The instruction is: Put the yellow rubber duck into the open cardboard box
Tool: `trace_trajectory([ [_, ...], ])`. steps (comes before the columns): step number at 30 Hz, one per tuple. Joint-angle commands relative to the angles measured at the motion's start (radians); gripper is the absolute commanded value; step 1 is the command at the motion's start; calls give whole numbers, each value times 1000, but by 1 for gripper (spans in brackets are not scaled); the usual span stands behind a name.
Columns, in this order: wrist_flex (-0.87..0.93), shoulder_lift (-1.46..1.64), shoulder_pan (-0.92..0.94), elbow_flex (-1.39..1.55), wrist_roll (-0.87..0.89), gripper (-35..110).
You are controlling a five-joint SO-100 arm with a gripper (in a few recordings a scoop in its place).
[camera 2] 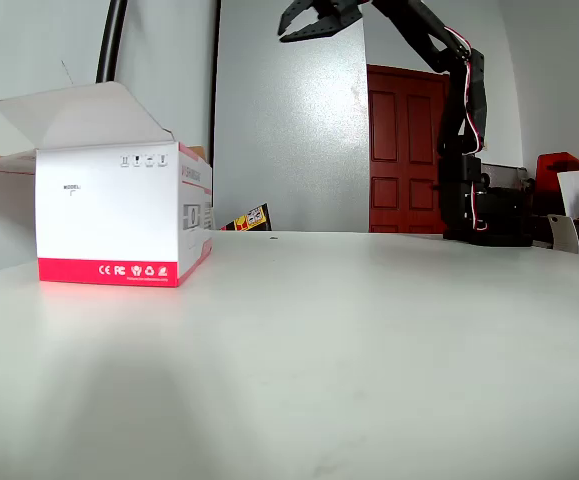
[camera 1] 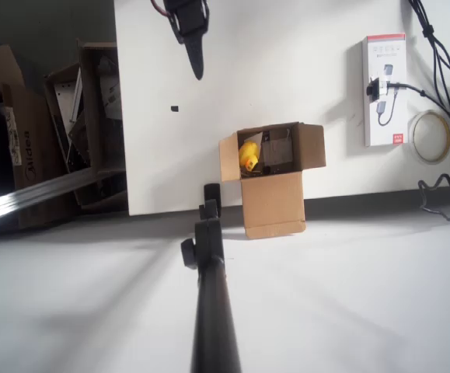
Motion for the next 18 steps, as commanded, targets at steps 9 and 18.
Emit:
trace_trajectory([
  [9,83,314,106,74,3,-1],
  [18,74,604,181,359,-6,0],
])
